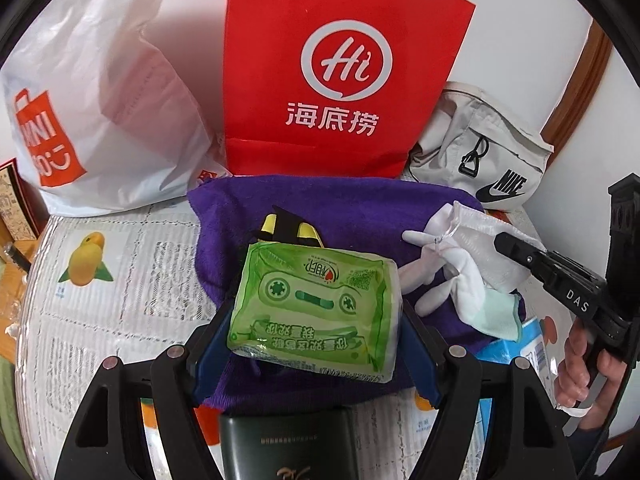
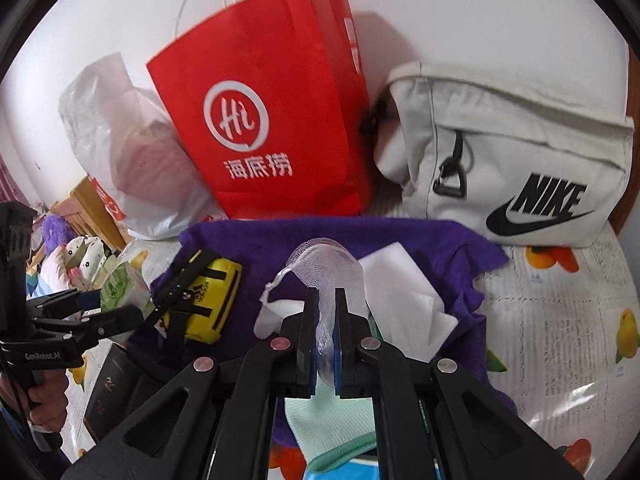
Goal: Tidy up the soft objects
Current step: 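Carry the plastic bag and green packet over the purple towel with both tools, then open the right tool to drop the bag while the left tool releases the packet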
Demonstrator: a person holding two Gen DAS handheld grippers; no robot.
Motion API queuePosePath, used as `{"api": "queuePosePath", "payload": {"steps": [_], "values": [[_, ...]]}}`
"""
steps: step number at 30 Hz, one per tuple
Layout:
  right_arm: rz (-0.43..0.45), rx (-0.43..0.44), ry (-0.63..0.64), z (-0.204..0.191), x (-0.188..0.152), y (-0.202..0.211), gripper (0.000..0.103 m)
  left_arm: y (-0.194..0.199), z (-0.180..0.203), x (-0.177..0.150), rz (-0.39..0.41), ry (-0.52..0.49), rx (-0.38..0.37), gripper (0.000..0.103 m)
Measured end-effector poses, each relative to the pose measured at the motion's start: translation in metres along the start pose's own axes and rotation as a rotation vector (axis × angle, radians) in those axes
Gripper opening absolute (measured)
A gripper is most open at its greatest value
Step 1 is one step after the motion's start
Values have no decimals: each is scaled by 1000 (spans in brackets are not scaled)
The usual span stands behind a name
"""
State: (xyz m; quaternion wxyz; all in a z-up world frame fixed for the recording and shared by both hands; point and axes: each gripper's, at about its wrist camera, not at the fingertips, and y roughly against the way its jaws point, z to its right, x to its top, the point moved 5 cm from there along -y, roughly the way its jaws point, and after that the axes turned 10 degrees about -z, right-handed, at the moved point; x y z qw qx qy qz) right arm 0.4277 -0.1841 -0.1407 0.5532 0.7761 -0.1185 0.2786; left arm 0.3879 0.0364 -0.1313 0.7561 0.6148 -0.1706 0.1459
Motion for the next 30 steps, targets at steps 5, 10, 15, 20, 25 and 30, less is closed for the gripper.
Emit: {"api": "queuePosePath", "payload": {"steps": [5,10,15,20,25,30], "values": [[-28,9,5,0,-2,-12,9,-8,3,7,-8,-18,2,75],[-72,41,16,-3,-5,-23,18,-16,6,14,-15,-21,-6,75],[-61,75,36,-9,-7,-20,53,-26,10,19,-27,-22,-3,75],[-23,96,38,-11,-5,-9,61,-32,16,23,-32,-33,0,75],[-11,83,23,-5,-2,-2,61,-36,21,29,-32,-34,6,75],[9,17,17,5,0,10,61,-45,27,34,-34,-33,12,75]]}}
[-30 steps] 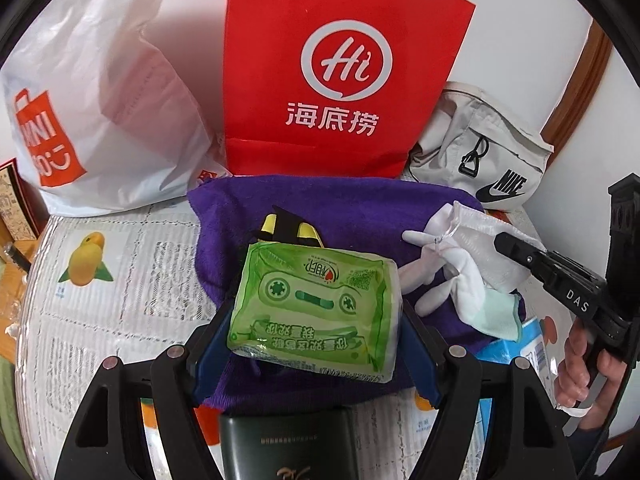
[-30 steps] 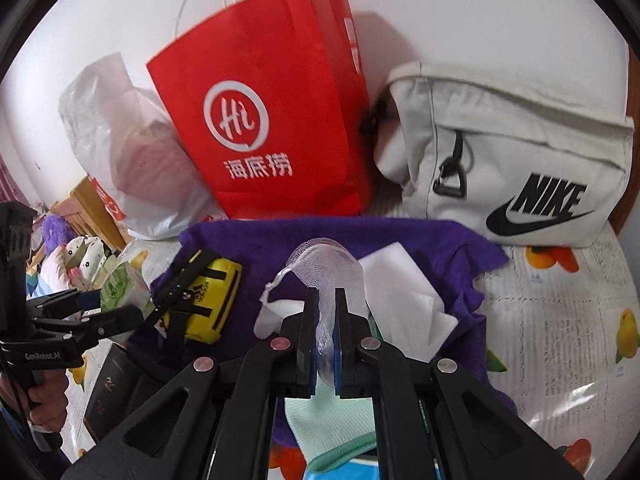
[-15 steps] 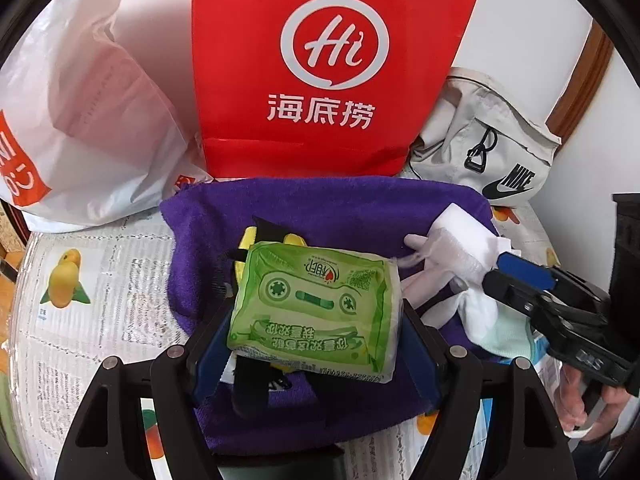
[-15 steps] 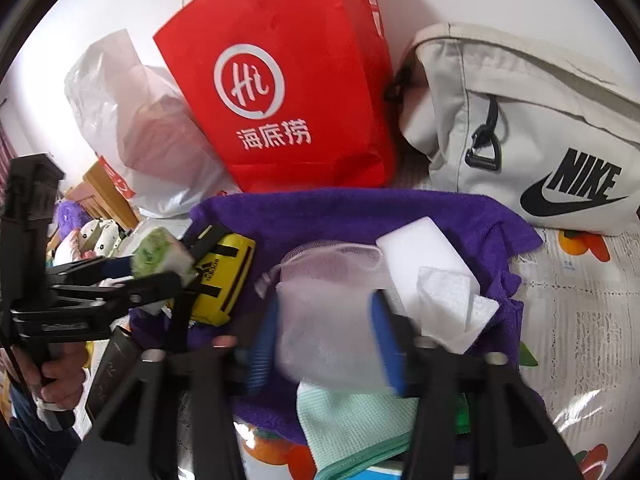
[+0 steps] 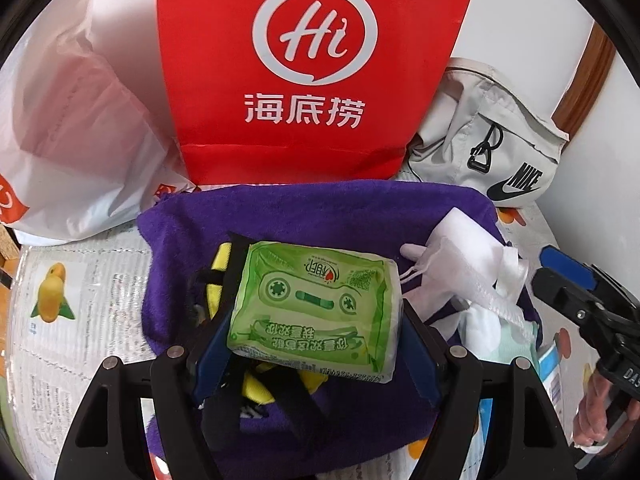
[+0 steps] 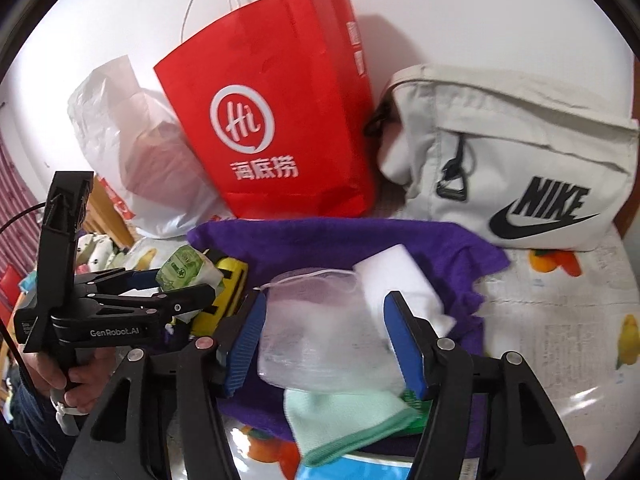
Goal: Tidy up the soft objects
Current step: 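Open the right tool to drop the bag while the left tool releases the packet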
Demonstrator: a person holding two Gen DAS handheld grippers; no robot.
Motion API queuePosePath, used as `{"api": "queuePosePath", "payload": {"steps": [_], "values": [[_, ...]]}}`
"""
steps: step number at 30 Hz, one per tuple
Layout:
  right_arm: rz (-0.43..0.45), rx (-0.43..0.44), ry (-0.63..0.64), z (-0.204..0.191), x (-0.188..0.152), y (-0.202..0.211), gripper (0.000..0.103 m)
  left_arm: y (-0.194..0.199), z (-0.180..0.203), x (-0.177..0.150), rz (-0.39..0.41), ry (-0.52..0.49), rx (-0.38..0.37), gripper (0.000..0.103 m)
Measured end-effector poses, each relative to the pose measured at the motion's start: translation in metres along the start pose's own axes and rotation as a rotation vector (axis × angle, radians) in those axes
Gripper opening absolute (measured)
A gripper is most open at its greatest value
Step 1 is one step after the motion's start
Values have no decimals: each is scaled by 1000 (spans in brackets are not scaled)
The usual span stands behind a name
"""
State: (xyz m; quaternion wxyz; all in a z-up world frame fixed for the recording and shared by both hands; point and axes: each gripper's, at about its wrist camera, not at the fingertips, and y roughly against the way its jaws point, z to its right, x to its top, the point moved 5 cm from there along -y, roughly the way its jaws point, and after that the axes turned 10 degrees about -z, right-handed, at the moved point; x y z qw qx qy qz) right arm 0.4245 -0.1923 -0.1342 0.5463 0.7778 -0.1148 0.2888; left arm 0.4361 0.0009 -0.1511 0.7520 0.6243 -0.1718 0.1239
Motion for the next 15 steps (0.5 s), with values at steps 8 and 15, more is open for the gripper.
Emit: {"api": "queuePosePath", "payload": {"steps": [8,15], "values": [[12,2,-18,7,1,4,61,-17,10,-4,-31,-43,11,75],[0,14,-14,2,-1,0,61,-24,14,-6,-52,-53,5,77]]}}
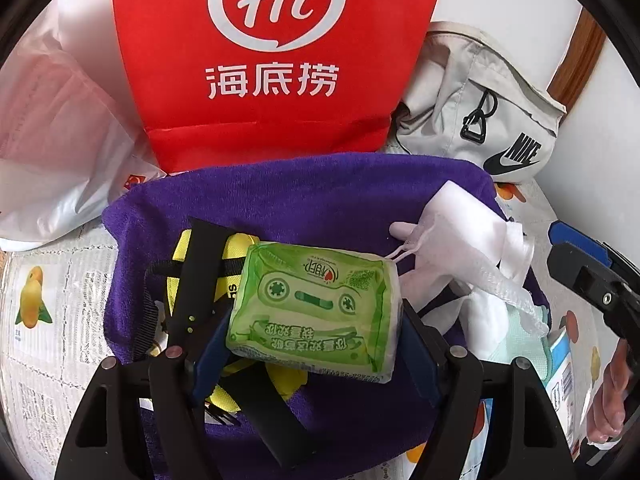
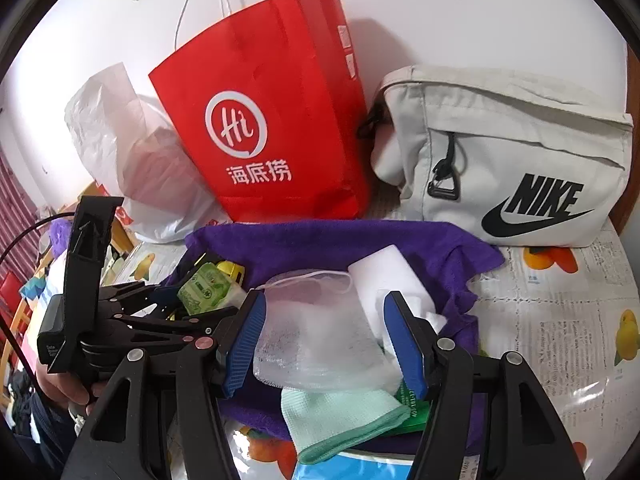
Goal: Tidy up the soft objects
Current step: 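Open the right tool to drop the bag while the left tool releases the packet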
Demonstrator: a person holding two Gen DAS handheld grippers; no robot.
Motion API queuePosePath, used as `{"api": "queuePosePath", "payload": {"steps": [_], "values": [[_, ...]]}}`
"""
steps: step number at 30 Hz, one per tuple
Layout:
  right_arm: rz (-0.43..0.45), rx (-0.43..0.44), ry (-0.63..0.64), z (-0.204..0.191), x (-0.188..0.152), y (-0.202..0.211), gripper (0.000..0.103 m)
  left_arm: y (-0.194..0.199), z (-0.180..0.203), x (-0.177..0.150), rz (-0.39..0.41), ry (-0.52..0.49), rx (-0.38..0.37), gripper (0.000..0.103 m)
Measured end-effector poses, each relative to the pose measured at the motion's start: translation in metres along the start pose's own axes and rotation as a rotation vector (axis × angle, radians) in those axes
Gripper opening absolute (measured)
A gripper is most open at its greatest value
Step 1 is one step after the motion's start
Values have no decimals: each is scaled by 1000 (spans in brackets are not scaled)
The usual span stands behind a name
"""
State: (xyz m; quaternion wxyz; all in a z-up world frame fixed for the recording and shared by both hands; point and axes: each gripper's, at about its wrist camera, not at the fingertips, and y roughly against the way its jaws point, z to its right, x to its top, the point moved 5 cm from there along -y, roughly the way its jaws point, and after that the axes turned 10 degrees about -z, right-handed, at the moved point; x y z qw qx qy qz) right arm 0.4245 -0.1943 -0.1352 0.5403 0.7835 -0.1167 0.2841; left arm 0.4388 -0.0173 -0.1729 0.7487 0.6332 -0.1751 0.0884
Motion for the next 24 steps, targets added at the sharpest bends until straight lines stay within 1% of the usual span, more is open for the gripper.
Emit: {"api": "queuePosePath", "payload": {"steps": [1,4,10,14,18,20,21,22,24], "values": [[-3,-1,5,-1,0,-1,61,-1,0,0,-2,4,1,82],[-11,-1,16,-4,-1,-3,61,-1,-1,2,-6,14,3,87],[-9,-1,26,-8,-1,-1,61,10,4,0,-2,5,-13,88],[6,-11,31,-11,0,8,62,22,4,-2,12,10,10,88],[36,-26,24,-19,0,22,68,39,2,-7,37,17,22,88],[59,-35,50,-29,-1,32,74,46,1,-13,30,31,26,88],[72,-46,67,-33,-3,37,77,51,1,-17,28,33,30,88],[88,-66,85,-38,-5,42,82,57,2,-22,30,33,41,88],[114,-117,111,-47,-12,53,84,72,3,-32,46,21,78,88]]}}
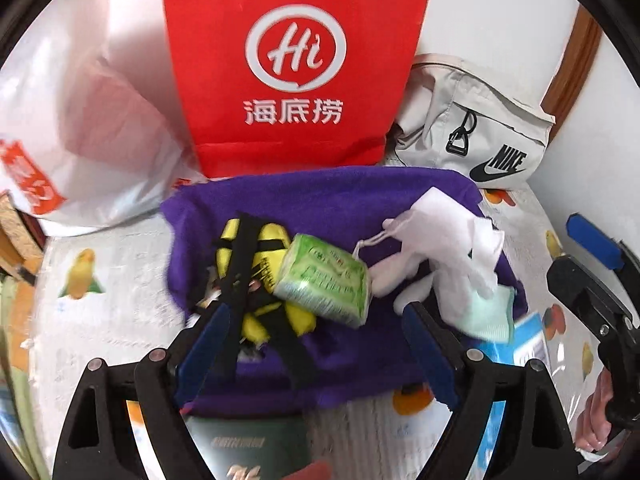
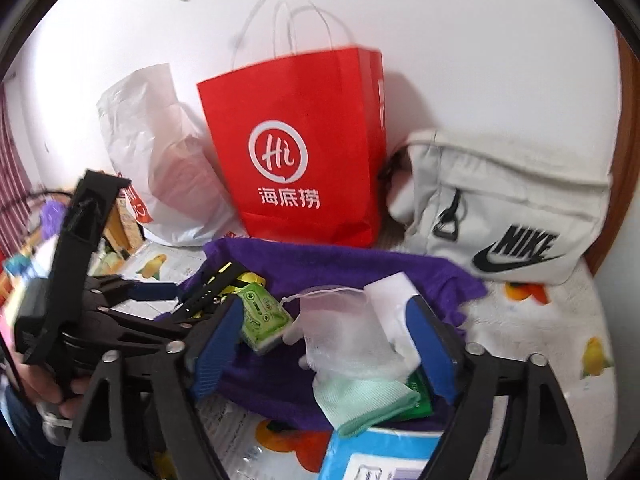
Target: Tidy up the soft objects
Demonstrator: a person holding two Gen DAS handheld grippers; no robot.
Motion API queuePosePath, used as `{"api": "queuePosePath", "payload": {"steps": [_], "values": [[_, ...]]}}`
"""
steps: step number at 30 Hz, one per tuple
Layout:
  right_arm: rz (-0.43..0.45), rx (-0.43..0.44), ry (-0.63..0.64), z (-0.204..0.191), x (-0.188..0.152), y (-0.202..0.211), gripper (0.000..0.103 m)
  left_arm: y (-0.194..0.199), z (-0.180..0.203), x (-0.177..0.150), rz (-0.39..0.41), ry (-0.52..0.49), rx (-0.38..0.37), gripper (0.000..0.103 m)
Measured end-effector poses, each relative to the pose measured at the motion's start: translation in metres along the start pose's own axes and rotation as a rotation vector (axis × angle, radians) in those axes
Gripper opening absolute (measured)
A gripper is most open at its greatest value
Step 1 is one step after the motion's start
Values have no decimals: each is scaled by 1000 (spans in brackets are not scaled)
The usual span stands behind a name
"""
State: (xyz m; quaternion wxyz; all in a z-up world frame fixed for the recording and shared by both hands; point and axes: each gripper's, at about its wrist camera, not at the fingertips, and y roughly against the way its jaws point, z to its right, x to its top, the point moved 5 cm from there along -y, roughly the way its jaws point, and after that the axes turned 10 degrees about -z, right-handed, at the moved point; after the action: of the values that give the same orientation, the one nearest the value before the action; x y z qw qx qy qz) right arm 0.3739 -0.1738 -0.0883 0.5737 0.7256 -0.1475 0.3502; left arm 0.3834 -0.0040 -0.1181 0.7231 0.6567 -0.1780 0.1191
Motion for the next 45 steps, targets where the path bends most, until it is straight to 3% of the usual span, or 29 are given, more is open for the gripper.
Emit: {"api": "queuePosePath", "payload": {"steps": [11,16,19,21,30,45], "values": [[-71,-33,-73,-14,-50,65,86,79,12,-60,86,3,44,88],[-84,-63,-131,-14,-77,98,87,113,21,-98,127,10,24,88],[-65,-128,-150,-16,-94,124,98,131,26,-122,152,11,38,88],[-43,-157,-152,-20,-105,142,99,141,28,-138,168,15,59,88],[4,-201,-137,-47,-150,196,100,174,37,-199,220,14,73,88],[35,-195,-137,-66,-188,231,100,195,43,-246,266,37,88,88]]}}
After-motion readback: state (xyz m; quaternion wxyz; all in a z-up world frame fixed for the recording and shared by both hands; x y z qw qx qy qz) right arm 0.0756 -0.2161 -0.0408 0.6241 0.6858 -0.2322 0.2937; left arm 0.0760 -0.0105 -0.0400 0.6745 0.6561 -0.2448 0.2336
